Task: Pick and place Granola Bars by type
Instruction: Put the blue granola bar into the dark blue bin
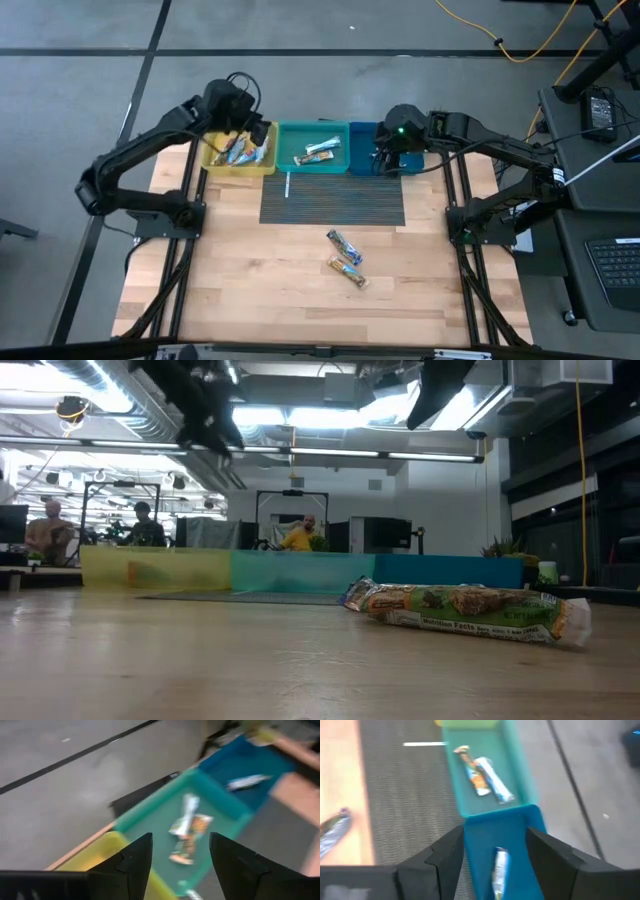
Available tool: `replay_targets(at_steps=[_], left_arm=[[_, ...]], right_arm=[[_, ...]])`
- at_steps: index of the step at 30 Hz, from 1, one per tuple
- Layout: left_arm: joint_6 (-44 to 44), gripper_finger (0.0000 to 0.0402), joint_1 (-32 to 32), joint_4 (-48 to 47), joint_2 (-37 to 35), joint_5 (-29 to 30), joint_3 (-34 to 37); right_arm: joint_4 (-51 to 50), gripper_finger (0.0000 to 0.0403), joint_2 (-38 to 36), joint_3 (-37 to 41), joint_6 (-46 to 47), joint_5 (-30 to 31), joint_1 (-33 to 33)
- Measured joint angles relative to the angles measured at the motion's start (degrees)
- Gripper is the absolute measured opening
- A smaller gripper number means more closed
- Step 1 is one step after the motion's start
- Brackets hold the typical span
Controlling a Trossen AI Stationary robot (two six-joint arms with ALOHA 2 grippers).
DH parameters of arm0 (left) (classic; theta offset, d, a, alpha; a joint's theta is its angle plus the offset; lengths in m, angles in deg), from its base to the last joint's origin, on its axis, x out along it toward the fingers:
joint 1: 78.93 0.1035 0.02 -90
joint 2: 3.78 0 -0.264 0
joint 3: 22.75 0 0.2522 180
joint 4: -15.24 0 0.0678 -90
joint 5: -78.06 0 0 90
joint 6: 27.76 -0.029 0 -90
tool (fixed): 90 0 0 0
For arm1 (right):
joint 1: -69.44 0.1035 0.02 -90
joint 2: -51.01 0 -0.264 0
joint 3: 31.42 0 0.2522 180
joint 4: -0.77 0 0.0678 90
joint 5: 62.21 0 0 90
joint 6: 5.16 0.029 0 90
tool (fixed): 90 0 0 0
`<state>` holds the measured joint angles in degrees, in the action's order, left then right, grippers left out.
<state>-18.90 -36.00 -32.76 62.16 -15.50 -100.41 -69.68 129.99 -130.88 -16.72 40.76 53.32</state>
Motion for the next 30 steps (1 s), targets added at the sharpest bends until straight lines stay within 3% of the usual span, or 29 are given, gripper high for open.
replay_targets(at_steps=[11, 20, 27, 30], left_arm=[[-0.45, 0.0174, -9.72, -0.24, -7.6, -0.91, 0.0], [-0.11, 0.0173, -11.24, -0.26, -7.72, -1.63, 0.0], [-0.35, 0.0172, -13.48, -2.12, -8.18, -1.98, 0.0], [-1.9, 0.0169, -14.58, -3.29, -8.2, -2.04, 0.0]], right_arm=[[0.65, 0.0213, -0.04, 9.99, 2.11, -14.86, 4.39], [6.7, 0.0214, -0.34, 11.1, -9.09, -26.57, 7.27], [6.41, 0.0214, 0.82, 10.74, -12.71, -21.87, 17.55], [6.85, 0.0214, 2.11, 10.74, -9.4, -18.86, 20.8]])
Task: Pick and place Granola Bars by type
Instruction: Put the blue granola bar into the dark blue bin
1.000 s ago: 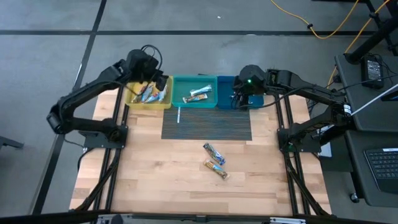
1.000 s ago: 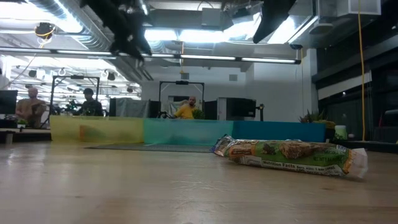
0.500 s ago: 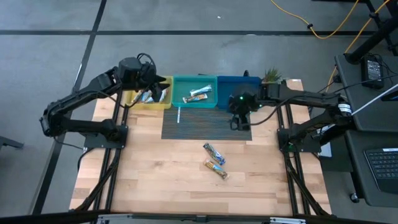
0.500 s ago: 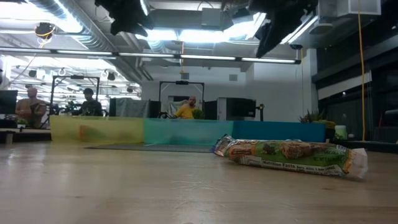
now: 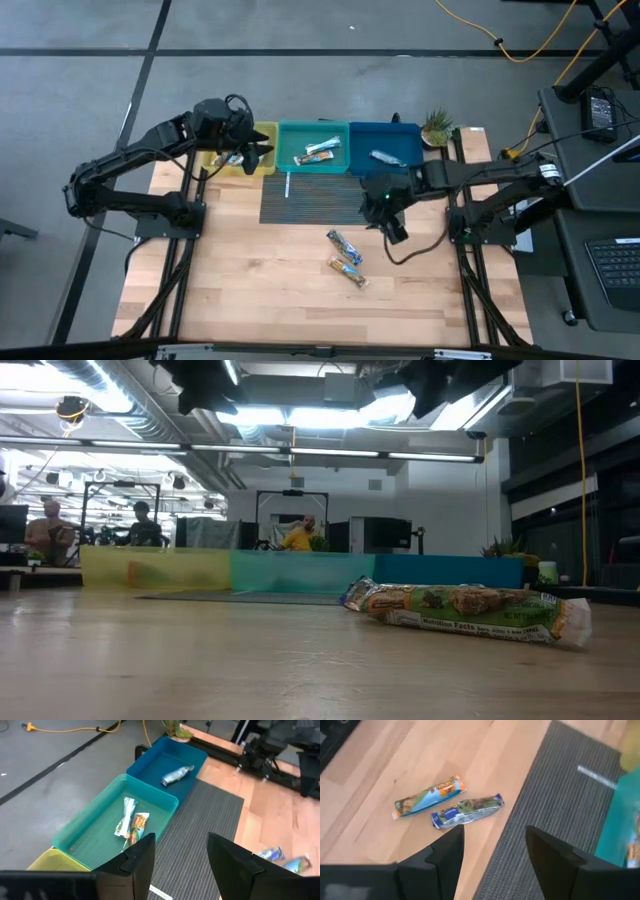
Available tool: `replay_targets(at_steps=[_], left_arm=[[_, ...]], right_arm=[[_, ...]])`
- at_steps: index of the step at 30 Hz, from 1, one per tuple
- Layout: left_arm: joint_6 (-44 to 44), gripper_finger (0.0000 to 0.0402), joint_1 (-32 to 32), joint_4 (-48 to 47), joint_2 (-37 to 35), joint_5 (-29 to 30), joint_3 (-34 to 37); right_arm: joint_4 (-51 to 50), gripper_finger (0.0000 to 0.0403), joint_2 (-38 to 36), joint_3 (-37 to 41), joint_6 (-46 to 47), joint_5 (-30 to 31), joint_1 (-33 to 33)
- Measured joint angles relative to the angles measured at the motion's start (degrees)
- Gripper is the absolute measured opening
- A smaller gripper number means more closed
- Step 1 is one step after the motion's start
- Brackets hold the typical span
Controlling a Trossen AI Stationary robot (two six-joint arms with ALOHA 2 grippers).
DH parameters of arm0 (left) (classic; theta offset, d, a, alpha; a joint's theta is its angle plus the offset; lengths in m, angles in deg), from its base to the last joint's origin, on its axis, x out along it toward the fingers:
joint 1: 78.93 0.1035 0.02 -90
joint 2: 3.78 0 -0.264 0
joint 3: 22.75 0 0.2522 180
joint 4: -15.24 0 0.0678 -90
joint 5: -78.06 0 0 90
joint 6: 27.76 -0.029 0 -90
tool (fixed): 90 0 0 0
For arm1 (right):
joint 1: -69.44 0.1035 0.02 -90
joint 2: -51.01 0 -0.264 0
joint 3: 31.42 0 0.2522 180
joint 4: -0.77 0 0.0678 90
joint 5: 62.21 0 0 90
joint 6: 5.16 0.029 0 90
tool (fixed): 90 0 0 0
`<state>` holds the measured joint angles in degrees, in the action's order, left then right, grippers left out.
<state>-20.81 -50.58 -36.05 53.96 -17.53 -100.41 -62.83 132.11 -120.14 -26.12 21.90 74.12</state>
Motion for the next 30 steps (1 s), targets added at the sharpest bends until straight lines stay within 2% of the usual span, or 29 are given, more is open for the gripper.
replay_targets(at_steps=[7, 10, 16, 20, 26, 30], left_arm=[[-4.17, 0.0168, -2.08, -1.06, 0.0, 0.07, 0.0], [-4.69, 0.0168, -2.16, -1.06, 0.0, 0.08, 0.0], [-4.73, 0.0168, -2.14, -1.07, 0.0, 0.08, 0.0], [-4.81, 0.0168, -2.14, -1.38, 0.0, 0.05, 0.0], [-5.81, 0.0169, -2.14, -1.75, 0.0, 0.03, 0.0], [-5.78, 0.0168, -2.14, -1.76, 0.0, 0.02, 0.0]], right_arm=[[1.77, 0.0229, 4.33, 0.0, 10.12, 2.44, 3.27], [3.01, 0.0257, 7.21, -0.02, 13.77, 2.17, 4.21], [4.72, 0.0334, 14.1, -0.02, 31.84, 4.65, 3.75], [7.47, 0.0366, 18.27, -0.02, 39.7, 4.74, 3.07], [13.14, 0.0374, 23.56, -0.03, 47.77, 4.78, 2.46], [13.29, 0.0375, 26.75, -0.04, 52.25, 4.78, 1.91]])
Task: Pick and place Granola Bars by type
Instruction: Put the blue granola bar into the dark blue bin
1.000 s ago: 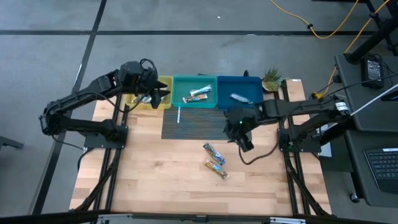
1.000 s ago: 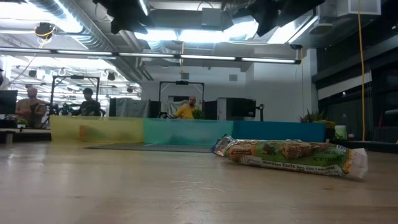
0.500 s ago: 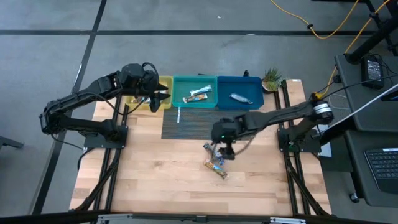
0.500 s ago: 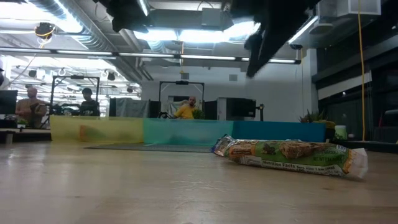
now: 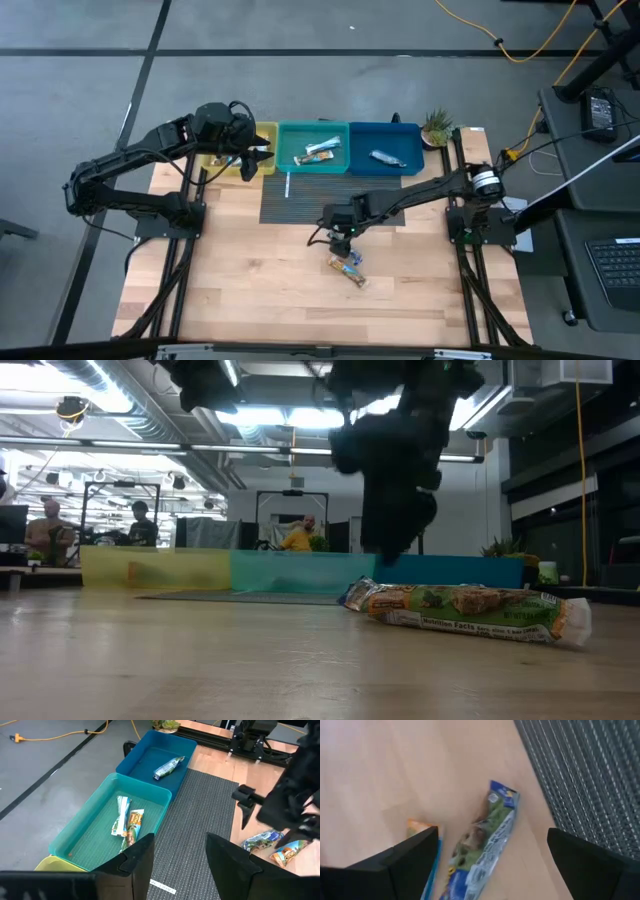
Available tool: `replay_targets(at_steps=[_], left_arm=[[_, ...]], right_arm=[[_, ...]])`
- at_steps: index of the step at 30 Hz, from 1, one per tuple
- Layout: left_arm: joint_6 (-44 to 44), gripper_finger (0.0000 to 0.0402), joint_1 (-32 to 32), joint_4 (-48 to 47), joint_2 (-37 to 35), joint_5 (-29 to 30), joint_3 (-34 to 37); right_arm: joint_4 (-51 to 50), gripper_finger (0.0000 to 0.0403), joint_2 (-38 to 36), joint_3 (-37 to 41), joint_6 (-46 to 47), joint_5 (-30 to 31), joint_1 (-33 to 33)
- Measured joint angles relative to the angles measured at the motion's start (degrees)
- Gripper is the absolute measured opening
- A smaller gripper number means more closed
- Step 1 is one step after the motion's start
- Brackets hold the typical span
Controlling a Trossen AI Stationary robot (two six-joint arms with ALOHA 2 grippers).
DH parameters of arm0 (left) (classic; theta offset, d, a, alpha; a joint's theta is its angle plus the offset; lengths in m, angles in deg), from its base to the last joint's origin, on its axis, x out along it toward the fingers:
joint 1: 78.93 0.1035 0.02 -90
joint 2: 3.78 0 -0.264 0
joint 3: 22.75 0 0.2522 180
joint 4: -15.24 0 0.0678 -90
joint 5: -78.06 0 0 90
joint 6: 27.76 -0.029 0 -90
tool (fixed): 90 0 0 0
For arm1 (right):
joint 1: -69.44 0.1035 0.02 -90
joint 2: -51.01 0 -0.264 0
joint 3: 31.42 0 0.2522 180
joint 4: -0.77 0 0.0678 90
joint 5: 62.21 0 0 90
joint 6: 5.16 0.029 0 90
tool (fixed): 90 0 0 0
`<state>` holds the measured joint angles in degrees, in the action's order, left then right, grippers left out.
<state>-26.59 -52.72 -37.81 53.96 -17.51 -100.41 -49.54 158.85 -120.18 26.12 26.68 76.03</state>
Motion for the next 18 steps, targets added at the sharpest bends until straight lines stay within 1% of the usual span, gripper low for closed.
replay_targets(at_steps=[7, 12, 15, 18], left_arm=[[0.02, 0.0168, 0.0, 0.01, 0.0, -0.01, 0.0], [0.02, 0.0168, 0.0, 0.0, -0.02, -0.06, 0.0], [-0.28, 0.0169, 0.0, 0.0, -0.02, -0.06, 0.0], [-0.44, 0.0169, 0.0, 0.02, -0.04, -0.06, 0.0]], right_arm=[[0.86, 0.0375, 5.85, 0.0, 3.3, 0.03, -1.26], [1.82, 0.0371, 7.01, -0.15, 5.76, 0.94, -1.19], [1.84, 0.0356, 6.99, -0.12, 7.6, 2.46, -1.2], [1.7, 0.0324, 6.85, -0.04, 7.75, 2.8, -1.21]])
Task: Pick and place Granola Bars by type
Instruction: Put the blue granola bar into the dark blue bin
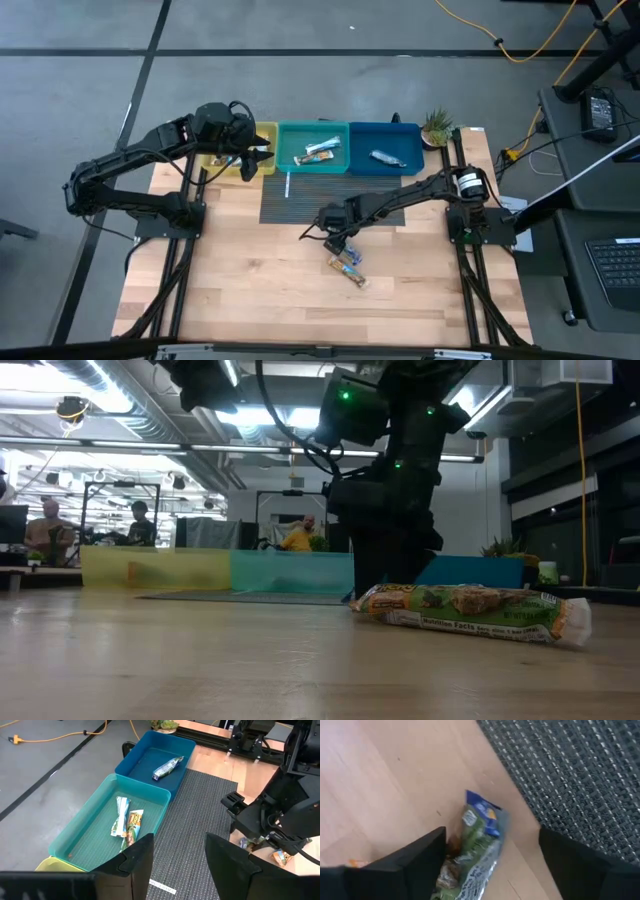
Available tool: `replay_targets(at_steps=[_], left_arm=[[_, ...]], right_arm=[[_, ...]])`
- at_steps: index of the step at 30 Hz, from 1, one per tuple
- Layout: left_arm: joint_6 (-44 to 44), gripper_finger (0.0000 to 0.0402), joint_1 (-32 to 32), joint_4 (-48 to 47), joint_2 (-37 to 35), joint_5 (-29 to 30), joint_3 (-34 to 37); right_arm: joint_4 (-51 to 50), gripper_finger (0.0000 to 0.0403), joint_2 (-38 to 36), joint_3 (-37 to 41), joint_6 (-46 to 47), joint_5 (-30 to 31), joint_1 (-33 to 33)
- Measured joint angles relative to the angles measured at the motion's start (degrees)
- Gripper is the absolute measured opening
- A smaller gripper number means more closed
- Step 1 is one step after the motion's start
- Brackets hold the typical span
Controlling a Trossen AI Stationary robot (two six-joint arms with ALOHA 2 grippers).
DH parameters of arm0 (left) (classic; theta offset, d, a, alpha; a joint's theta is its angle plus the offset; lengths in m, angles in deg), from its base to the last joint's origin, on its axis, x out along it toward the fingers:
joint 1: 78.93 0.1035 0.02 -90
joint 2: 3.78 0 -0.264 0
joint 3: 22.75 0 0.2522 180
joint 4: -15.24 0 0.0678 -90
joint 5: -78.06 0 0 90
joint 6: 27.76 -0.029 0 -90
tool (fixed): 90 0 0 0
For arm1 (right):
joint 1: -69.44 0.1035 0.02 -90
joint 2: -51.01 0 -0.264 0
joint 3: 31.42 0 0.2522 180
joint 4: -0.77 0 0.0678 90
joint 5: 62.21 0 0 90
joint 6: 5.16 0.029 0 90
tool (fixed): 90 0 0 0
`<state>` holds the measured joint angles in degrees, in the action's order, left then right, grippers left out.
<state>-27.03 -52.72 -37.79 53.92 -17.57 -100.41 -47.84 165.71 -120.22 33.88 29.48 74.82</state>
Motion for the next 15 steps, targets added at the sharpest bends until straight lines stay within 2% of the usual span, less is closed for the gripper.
replay_targets(at_steps=[9, 13, 15], left_arm=[[-0.38, 0.0168, 0.0, -0.02, 0.01, 0.0, 0.0], [-1.07, 0.0169, 0.0, -0.02, 0.01, 0.02, 0.0], [-1.09, 0.0169, 0.0, -0.02, 0.01, 0.06, 0.0]], right_arm=[[-0.75, 0.0169, 0.0, -0.23, 1.22, -0.9, -0.02], [-6.37, 0.0103, 0.0, -3.97, -1.31, -2.09, 0.03], [-12.46, 0.0075, -0.01, -7.42, -3.62, -1.1, 0.01]])
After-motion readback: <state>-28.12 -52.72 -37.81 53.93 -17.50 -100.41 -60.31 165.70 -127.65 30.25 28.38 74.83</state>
